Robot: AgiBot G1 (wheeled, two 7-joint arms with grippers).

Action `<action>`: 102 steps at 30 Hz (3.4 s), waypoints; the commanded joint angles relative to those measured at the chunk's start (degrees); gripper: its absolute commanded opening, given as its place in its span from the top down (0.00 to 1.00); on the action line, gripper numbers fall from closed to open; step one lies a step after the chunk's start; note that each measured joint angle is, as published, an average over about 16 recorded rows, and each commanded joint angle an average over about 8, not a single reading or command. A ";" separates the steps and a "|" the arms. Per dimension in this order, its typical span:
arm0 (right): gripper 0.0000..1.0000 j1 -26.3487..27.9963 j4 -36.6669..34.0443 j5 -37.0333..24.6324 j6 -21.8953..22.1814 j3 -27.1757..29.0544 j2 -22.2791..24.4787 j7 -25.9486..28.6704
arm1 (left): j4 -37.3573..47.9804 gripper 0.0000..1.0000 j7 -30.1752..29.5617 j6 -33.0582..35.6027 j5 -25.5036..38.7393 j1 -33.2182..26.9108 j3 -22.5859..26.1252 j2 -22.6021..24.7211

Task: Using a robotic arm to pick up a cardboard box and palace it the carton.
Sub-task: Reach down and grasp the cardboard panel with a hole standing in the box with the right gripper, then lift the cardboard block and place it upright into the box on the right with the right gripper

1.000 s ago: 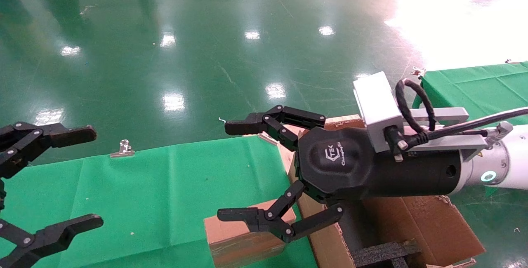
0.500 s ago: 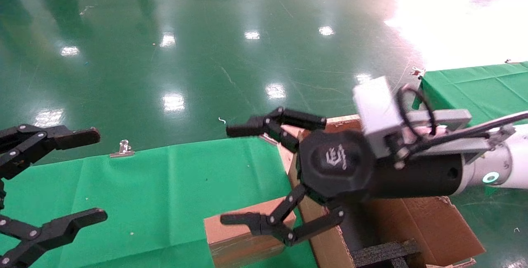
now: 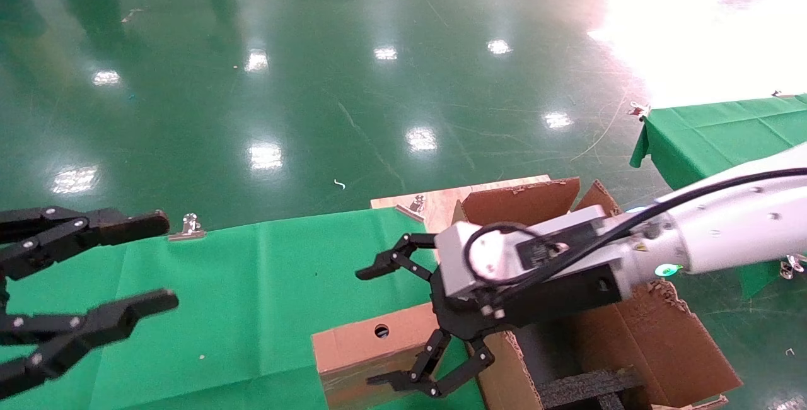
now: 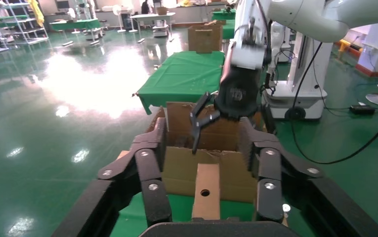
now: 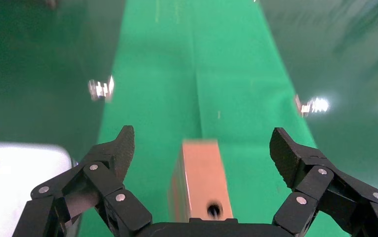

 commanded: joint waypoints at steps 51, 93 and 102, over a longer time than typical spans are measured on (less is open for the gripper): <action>1.00 15.05 -5.58 -23.91 -0.20 -22.28 -14.79 -3.50 | 0.02 0.00 0.01 -0.02 -0.01 0.01 0.01 -0.01; 1.00 35.99 -13.21 -16.58 -1.33 -25.83 -14.00 -7.55 | 0.02 0.00 0.01 -0.02 -0.03 0.01 0.01 -0.01; 1.00 45.81 -20.63 -10.71 -1.35 -31.58 -15.28 -12.51 | 0.02 0.00 0.01 -0.02 -0.03 0.01 0.02 -0.01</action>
